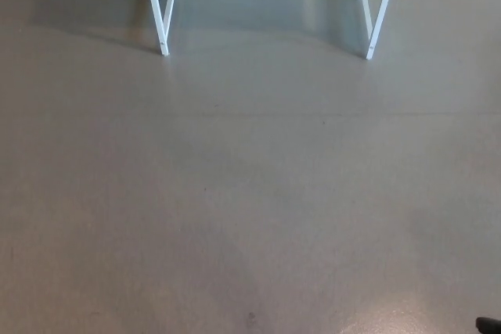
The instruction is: The robot walk towards a table in front and uses its left hand to pick up the pot from the base and pour water to the cup on the right hand side
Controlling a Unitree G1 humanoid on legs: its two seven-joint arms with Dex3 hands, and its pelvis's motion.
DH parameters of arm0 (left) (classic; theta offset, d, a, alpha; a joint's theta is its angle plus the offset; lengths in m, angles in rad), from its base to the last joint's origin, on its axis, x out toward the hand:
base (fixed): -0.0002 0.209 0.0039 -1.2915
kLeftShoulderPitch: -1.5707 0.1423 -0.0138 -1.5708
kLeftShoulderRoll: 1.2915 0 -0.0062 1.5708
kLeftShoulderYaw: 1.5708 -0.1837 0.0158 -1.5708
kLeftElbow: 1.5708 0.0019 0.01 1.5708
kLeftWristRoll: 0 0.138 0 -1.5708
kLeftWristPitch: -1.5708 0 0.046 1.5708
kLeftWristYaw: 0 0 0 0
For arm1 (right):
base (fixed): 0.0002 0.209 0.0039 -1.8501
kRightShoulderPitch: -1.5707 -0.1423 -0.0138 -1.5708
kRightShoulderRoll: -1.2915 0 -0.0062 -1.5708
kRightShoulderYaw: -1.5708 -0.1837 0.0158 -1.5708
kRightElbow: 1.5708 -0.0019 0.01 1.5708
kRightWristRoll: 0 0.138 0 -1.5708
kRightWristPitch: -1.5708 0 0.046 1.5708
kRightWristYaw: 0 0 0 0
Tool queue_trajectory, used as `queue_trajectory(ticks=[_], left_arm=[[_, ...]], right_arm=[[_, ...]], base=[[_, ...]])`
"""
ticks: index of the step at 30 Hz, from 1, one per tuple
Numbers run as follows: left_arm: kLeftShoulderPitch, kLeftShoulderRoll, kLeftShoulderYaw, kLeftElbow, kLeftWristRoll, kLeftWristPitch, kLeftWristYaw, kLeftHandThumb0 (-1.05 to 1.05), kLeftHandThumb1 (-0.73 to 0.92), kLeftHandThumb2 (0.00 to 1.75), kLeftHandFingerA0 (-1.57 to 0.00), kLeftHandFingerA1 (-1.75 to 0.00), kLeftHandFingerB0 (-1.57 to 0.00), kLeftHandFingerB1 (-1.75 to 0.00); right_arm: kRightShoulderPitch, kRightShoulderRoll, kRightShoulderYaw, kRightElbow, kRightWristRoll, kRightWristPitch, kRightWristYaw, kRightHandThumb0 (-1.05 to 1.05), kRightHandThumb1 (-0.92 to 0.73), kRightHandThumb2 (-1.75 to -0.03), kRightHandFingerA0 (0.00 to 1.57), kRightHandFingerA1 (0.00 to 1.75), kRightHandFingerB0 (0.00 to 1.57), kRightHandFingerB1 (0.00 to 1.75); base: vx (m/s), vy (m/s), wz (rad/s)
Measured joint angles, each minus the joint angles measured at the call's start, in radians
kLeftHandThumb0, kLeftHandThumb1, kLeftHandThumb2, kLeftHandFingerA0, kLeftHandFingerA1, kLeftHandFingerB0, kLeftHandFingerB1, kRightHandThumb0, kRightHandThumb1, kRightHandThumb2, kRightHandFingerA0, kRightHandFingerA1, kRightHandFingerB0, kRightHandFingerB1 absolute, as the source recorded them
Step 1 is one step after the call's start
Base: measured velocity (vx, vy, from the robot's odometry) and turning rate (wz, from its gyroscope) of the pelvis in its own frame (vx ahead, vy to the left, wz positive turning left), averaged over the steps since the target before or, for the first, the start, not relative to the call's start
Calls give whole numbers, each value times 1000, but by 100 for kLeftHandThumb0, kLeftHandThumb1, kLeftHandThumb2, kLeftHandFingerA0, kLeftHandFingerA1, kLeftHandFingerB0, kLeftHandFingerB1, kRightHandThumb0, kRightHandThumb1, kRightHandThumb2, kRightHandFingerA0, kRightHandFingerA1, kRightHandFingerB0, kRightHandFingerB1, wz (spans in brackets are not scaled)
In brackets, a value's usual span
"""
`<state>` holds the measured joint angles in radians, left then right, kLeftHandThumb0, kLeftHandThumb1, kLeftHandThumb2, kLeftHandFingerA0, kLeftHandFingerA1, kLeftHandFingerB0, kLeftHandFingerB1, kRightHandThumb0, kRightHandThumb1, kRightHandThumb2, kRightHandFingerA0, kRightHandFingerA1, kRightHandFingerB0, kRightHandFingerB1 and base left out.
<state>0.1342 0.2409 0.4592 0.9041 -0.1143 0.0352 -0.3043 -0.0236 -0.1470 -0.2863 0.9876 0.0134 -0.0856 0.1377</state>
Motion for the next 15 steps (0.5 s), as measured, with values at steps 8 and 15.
queue_trajectory(ticks=[8,15], left_arm=[[-5,6,21,15,-61,-5,-68,-11,72,60,-45,-45,-34,-37],[14,5,16,-1,-80,-12,-81,-9,53,95,-34,-59,-20,-51]], right_arm=[[-12,5,-14,36,41,-37,24,-38,-59,-72,58,87,32,57],[-12,5,-7,46,52,-53,31,-41,-57,-68,58,84,34,57]], base=[[0,0,0],[0,0,0]])
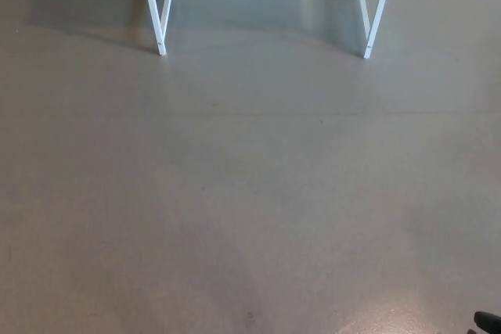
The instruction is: The robot walk towards a table in front and uses its left hand to pick up the pot from the base and pour water to the cup on the right hand side
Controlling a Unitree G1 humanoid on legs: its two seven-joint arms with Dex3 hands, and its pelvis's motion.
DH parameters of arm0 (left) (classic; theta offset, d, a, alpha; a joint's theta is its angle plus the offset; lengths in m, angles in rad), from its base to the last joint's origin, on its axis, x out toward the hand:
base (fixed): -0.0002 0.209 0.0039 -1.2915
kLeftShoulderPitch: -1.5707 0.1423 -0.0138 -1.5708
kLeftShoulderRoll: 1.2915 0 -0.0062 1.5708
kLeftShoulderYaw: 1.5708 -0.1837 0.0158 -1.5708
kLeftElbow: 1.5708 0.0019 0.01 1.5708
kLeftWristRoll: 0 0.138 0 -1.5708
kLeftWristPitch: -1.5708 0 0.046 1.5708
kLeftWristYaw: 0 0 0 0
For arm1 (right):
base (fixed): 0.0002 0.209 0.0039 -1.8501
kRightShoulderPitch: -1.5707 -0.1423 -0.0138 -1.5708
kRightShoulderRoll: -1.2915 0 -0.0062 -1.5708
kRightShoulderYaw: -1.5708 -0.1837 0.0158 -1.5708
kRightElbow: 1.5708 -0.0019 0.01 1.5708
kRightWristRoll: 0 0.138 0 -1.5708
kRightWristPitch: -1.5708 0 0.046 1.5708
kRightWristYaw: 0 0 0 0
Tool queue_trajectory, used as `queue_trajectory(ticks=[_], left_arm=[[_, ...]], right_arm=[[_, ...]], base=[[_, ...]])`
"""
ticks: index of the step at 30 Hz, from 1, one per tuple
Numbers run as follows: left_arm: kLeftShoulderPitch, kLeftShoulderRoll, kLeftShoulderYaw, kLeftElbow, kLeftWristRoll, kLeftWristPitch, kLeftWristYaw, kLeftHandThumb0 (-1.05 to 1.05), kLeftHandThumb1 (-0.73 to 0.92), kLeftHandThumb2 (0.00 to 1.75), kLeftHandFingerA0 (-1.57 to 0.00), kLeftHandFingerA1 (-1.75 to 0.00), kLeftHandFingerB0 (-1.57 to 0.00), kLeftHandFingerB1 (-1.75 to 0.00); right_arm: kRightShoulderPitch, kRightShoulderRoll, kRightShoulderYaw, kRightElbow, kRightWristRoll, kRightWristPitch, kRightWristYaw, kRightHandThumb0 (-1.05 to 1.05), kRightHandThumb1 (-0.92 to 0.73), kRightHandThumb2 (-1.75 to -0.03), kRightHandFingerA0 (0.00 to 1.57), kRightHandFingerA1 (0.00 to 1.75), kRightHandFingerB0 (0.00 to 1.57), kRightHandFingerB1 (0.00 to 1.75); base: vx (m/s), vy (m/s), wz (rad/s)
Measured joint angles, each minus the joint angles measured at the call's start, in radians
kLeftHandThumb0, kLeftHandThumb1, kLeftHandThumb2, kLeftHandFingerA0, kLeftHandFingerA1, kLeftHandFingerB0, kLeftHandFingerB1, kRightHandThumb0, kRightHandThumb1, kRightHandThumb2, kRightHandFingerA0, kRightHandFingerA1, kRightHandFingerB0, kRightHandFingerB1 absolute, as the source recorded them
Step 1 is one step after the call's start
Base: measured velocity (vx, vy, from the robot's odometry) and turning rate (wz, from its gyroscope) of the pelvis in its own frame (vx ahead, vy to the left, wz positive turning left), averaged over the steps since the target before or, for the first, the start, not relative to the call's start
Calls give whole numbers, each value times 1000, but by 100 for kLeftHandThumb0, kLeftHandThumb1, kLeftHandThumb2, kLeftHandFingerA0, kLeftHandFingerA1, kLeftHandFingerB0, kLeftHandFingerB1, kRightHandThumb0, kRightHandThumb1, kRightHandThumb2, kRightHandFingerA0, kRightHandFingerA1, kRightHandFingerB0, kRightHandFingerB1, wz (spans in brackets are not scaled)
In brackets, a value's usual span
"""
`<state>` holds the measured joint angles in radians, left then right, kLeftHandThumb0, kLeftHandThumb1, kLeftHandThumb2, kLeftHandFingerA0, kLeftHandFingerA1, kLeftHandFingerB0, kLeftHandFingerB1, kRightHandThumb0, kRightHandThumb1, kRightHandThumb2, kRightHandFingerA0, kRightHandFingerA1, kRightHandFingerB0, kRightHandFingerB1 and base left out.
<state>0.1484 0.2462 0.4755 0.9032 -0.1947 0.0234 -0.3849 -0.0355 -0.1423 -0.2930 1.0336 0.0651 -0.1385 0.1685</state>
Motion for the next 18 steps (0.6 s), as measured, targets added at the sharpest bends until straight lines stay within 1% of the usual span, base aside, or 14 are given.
queue_trajectory(ticks=[1,3,4,5,6,9,10,11,12,14,15,16,17,18], left_arm=[[7,0,-2,1,-4,-3,-1,-12,71,60,-45,-45,-34,-37],[22,-2,-6,4,-6,-9,-5,-11,70,60,-46,-45,-35,-37],[33,0,-8,7,-7,-16,-8,-11,70,60,-46,-45,-35,-37],[36,1,-8,8,-8,-19,-8,-15,67,62,-43,-45,-34,-39],[47,1,-10,12,-10,-28,-10,-8,50,94,-33,-59,-20,-51],[79,-12,-12,19,-17,-34,-18,-7,49,94,-29,-57,-20,-51],[82,-12,-12,20,-18,-34,-19,-8,70,60,-38,-43,-29,-36],[89,-12,-12,23,-22,-35,-21,-8,70,60,-38,-43,-29,-36],[91,-12,-12,24,-23,-35,-23,-6,50,94,-27,-57,-19,-51],[94,-11,-12,26,-27,-36,-30,-7,50,94,-30,-58,-19,-51],[94,-7,-13,32,-27,-37,-34,-11,72,62,-41,-44,-29,-37],[91,-13,-16,40,-28,-37,-37,-11,72,62,-41,-44,-29,-37],[90,-8,-17,41,-28,-40,-38,-7,52,95,-31,-58,-19,-51],[89,1,-16,41,-28,-45,-38,-7,52,95,-31,-58,-19,-51]], right_arm=[[2,0,4,2,0,-3,-1,-42,-57,-68,54,80,34,57],[7,-1,8,4,-1,-8,-2,-42,-57,-70,57,81,34,58],[19,-1,11,8,-1,-11,-3,-42,-57,-70,57,81,34,58],[25,-1,14,10,-2,-12,-3,-42,-58,-71,58,81,34,57],[39,-4,19,14,-4,-16,-4,-41,-56,-72,56,81,34,57],[57,-18,23,21,-4,-20,-6,-41,-54,-71,56,85,32,57],[58,-19,22,23,-3,-21,-6,-42,-54,-70,57,87,33,57],[59,-20,23,29,-2,-23,-5,-42,-54,-70,57,87,33,57],[59,-20,23,32,-2,-24,-5,-43,-54,-70,58,87,33,58],[58,-20,25,40,-1,-28,-5,-44,-55,-70,56,85,32,56],[57,-18,26,43,-1,-31,-5,-45,-56,-70,58,85,33,57],[58,-18,28,43,0,-34,-4,-45,-56,-70,58,85,33,57],[58,-13,32,44,0,-36,-3,-46,-56,-69,59,83,36,56],[59,-9,37,45,0,-37,-2,-46,-56,-69,59,83,36,56]], base=[[164,9,52],[120,-1,12],[-26,-65,8],[-118,73,12],[-138,86,41],[-31,49,-8],[28,88,-5],[60,143,-2],[59,185,-10],[79,265,-18],[181,380,21],[156,562,-38],[151,548,-21],[150,545,9]])
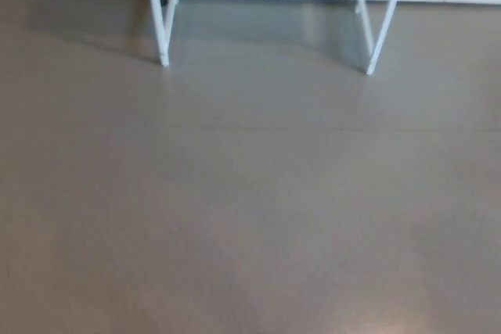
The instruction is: The robot walk towards a table in front and uses its left hand to pick up the pot from the base and pour water to the cup on the right hand side
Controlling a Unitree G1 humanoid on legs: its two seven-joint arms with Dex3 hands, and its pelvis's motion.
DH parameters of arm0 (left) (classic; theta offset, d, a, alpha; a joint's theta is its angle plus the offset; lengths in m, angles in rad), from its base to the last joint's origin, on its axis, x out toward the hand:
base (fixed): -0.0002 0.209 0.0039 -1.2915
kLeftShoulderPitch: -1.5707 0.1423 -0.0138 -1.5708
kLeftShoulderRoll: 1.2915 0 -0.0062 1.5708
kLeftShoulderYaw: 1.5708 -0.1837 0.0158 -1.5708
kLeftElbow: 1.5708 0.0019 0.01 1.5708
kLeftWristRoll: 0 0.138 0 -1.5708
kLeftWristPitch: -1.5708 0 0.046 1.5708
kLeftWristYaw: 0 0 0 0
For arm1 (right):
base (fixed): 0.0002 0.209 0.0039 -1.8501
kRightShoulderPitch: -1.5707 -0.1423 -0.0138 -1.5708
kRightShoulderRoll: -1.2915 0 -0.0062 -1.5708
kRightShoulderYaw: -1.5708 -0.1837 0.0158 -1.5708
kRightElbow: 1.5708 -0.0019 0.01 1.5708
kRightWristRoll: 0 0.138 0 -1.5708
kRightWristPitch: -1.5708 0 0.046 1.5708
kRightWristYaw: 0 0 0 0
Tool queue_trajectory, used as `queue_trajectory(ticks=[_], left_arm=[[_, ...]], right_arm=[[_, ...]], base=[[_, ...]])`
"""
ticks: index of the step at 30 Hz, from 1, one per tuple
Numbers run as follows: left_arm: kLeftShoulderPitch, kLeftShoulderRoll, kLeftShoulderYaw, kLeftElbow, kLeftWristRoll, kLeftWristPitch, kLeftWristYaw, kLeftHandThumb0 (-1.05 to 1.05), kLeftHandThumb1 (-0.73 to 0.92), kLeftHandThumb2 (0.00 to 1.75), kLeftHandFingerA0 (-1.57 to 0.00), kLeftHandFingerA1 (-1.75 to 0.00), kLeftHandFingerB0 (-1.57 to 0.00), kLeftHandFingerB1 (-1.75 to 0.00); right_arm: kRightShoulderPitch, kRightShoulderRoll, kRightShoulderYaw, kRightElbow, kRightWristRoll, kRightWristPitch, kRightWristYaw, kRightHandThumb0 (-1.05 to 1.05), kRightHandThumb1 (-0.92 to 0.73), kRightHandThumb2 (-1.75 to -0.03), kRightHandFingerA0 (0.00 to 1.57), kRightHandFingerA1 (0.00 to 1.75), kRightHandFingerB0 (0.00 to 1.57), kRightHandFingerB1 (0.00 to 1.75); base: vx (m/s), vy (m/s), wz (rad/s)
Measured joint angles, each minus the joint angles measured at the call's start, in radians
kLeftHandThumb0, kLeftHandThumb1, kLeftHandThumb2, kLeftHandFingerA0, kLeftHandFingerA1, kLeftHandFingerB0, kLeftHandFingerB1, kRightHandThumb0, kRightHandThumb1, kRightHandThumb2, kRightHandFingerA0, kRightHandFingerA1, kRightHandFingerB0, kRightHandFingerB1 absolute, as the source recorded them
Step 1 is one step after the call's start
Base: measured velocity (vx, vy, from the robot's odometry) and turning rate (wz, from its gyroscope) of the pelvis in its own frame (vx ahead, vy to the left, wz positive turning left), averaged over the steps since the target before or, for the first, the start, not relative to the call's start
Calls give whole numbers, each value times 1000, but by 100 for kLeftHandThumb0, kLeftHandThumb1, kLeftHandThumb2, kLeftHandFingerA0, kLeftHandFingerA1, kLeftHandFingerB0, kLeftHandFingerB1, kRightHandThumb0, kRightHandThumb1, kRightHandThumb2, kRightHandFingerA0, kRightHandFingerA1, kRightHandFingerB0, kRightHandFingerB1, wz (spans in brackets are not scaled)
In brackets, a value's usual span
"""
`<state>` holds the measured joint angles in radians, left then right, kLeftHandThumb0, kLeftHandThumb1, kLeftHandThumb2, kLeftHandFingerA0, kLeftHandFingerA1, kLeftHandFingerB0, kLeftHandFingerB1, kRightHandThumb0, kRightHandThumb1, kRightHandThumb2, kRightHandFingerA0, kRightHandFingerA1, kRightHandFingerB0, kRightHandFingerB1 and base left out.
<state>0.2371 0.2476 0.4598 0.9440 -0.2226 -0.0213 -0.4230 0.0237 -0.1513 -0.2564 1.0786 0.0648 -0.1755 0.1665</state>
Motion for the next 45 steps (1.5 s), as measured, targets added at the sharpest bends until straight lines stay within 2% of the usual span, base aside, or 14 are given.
queue_trajectory(ticks=[8,11,13,21,22,26,27,29,33,35,38,43,44,45], left_arm=[[0,12,-4,-11,-4,-16,2,-11,70,60,-40,-43,-31,-36],[2,11,-4,-10,-10,-16,4,-10,51,94,-26,-56,-19,-51],[-1,12,-4,-6,-16,-16,4,-13,71,60,-37,-43,-29,-36],[-16,-8,-14,-14,-26,-16,4,-13,70,60,-41,-43,-30,-36],[-18,-8,-14,-7,-27,-16,5,-10,51,94,-28,-56,-19,-50],[-15,-8,-16,-1,-29,-16,5,-12,72,60,-37,-42,-30,-36],[-14,-8,-16,-1,-29,-16,5,-11,52,95,-32,-58,-17,-50],[-15,-8,-18,-1,-30,-16,5,-12,72,60,-44,-45,-31,-36],[-24,0,-22,-5,-31,-19,8,-9,73,61,-40,-44,-31,-37],[-20,0,-23,-5,-31,-20,11,-7,52,95,-30,-57,-19,-51],[-17,0,-22,0,-31,-20,11,-10,71,61,-43,-45,-32,-38],[-9,2,-21,2,-33,-21,14,-8,50,93,-37,-61,-22,-52],[-6,2,-21,5,-33,-22,14,-9,69,59,-41,-44,-32,-37],[-5,0,-22,6,-33,-23,14,-9,49,92,-36,-59,-22,-51]], right_arm=[[-4,0,20,5,-5,-12,-6,-48,-56,-70,58,80,39,61],[-4,-1,29,11,-10,-18,-10,-46,-57,-71,59,80,40,60],[-5,-3,33,15,-12,-23,-14,-46,-56,-71,59,81,39,59],[-25,-25,47,26,-18,-35,-30,-47,-57,-73,57,79,39,60],[-25,-25,50,27,-19,-36,-31,-47,-44,-94,57,77,38,64],[-24,-27,52,32,-19,-39,-32,-45,-57,-73,59,79,40,60],[-24,-27,53,34,-20,-39,-33,-43,-58,-72,58,79,40,59],[-21,-28,54,36,-20,-39,-34,-44,-57,-69,60,79,42,60],[-34,-27,60,32,-20,-42,-35,-44,-56,-70,58,79,41,61],[-32,-26,60,33,-20,-42,-35,-45,-44,-92,57,78,40,65],[-31,-26,61,35,-20,-42,-34,-42,-56,-69,59,79,41,59],[-25,-26,77,36,-25,-43,-38,-44,-56,-68,58,79,43,62],[-23,-27,78,37,-26,-43,-39,-44,-56,-70,55,81,42,65],[-26,-26,80,38,-26,-42,-39,-44,-57,-72,55,80,41,63]], base=[[190,63,6],[182,-133,11],[244,-223,16],[305,-179,14],[242,4,-12],[234,86,-16],[246,167,-4],[334,203,0],[405,74,-10],[257,106,4],[222,27,11],[208,-97,8],[332,-141,8],[309,-199,-57]])
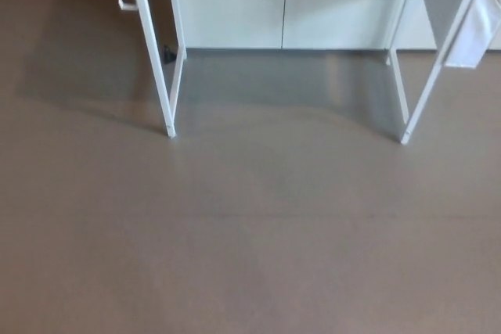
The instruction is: The robot walk towards a table in front and uses its left hand to pick up the pot from the base and pour water to the cup on the right hand side
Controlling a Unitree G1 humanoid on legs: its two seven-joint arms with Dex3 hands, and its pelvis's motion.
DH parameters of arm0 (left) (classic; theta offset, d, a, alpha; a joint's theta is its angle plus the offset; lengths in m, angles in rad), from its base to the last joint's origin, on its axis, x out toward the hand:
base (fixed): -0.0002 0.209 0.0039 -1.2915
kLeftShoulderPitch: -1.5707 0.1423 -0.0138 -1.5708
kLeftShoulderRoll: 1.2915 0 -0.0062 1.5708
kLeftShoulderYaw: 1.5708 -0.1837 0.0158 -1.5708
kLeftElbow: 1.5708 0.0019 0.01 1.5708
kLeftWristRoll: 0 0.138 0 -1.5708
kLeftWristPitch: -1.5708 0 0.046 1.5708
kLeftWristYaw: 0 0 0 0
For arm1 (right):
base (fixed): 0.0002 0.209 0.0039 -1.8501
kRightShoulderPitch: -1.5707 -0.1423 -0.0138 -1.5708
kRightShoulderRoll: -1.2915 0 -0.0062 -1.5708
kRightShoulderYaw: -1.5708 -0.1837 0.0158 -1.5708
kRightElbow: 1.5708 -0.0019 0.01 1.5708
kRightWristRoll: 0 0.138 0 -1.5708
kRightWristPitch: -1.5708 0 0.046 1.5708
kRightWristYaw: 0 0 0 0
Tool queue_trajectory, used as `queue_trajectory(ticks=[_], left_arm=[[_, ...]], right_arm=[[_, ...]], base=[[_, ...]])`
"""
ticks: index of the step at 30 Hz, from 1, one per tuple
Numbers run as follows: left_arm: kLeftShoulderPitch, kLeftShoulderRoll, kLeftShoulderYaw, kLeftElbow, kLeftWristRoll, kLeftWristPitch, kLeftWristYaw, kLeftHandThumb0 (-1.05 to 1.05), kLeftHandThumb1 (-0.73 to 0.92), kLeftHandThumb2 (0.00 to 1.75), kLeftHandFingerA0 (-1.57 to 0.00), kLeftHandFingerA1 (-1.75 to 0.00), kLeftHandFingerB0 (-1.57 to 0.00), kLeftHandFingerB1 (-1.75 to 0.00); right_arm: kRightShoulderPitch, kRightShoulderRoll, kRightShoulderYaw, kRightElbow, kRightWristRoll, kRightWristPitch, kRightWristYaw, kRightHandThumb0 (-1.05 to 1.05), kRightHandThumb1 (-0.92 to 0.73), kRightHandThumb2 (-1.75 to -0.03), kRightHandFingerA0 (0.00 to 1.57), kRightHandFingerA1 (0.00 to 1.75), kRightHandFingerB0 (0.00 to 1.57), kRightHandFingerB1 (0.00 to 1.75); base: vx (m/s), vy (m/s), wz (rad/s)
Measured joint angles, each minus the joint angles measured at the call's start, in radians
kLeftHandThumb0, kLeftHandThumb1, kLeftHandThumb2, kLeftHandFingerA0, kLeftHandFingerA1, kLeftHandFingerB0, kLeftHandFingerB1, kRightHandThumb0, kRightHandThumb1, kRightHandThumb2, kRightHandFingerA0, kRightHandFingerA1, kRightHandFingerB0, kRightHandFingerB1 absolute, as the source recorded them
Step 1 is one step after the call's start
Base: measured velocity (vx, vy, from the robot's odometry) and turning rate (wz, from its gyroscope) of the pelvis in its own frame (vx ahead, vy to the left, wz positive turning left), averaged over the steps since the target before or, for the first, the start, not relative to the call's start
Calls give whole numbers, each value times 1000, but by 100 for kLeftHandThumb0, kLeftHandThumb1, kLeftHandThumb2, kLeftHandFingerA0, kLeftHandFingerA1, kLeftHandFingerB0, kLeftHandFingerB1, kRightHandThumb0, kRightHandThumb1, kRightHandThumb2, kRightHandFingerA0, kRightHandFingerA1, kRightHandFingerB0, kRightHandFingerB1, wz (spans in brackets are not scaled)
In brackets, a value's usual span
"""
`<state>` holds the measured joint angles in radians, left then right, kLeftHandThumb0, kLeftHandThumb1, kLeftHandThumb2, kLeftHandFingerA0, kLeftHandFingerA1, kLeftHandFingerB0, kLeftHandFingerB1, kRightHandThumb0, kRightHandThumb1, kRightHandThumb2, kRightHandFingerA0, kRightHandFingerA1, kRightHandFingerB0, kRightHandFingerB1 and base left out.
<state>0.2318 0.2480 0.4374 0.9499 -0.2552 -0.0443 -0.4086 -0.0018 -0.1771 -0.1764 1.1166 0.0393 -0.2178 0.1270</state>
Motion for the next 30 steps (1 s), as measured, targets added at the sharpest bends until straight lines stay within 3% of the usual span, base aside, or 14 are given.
queue_trajectory(ticks=[3,5,6,8,11,12,17,18,21,22,23,26,27,30], left_arm=[[-22,0,-2,20,-1,-7,-3,-10,49,92,-37,-60,-23,-51],[-22,-1,-3,24,-1,-7,-2,-11,70,60,-44,-44,-33,-37],[-22,-1,-3,24,-1,-7,-2,-11,50,93,-38,-61,-21,-51],[-15,-2,-4,10,-1,-7,1,-11,71,60,-44,-44,-33,-37],[-11,-2,-5,6,-1,-7,4,-12,71,61,-43,-45,-32,-37],[-9,-2,-4,8,-1,-7,4,-8,50,93,-36,-60,-21,-51],[-9,4,-2,21,-2,-13,4,-11,69,60,-43,-46,-33,-38],[-9,11,-2,24,-2,-16,4,-7,50,94,-33,-59,-22,-52],[6,17,-2,24,-2,-21,3,-9,50,93,-37,-60,-22,-51],[13,17,-2,23,-3,-21,3,-11,69,60,-47,-47,-34,-37],[18,17,-2,21,-3,-21,3,-11,69,60,-47,-47,-34,-37],[28,16,-2,13,-3,-21,3,-12,51,93,-40,-62,-21,-51],[34,16,-3,9,-3,-21,3,-14,69,60,-48,-46,-33,-37],[36,18,-7,19,-3,-23,1,-15,69,60,-48,-46,-34,-37]], right_arm=[[-3,-11,1,-2,0,-5,1,-45,-59,-72,57,78,42,63],[-3,-16,4,-2,-1,-7,-1,-45,-59,-72,58,77,43,63],[-3,-16,5,-1,-1,-7,-1,-45,-58,-71,58,79,44,63],[-5,-16,11,0,-3,-7,-4,-47,-58,-71,60,80,44,63],[-5,-17,15,1,-4,-7,-6,-45,-59,-70,61,80,46,64],[-4,-17,17,2,-5,-7,-7,-45,-58,-71,59,80,44,64],[-8,-13,28,11,-10,-10,-14,-42,-57,-70,60,81,46,64],[-9,-10,32,13,-12,-10,-14,-43,-56,-71,63,83,47,65],[-4,-8,43,15,-16,-13,-16,-45,-56,-71,63,85,46,65],[0,-8,48,16,-18,-14,-17,-46,-55,-72,63,85,46,66],[3,-8,51,18,-21,-14,-18,-46,-55,-72,63,85,46,66],[9,-8,57,21,-26,-15,-18,-47,-54,-75,60,83,47,70],[12,-8,59,22,-29,-15,-19,-45,-55,-75,59,83,48,69],[16,-4,64,23,-33,-16,-20,-43,-55,-74,59,82,49,70]], base=[[287,-127,34],[161,-115,-1],[153,-91,-3],[195,-19,-6],[189,51,-9],[213,129,-8],[257,249,8],[223,216,10],[253,88,5],[237,-13,10],[230,-15,4],[254,-62,9],[193,-129,10],[289,-207,3]])
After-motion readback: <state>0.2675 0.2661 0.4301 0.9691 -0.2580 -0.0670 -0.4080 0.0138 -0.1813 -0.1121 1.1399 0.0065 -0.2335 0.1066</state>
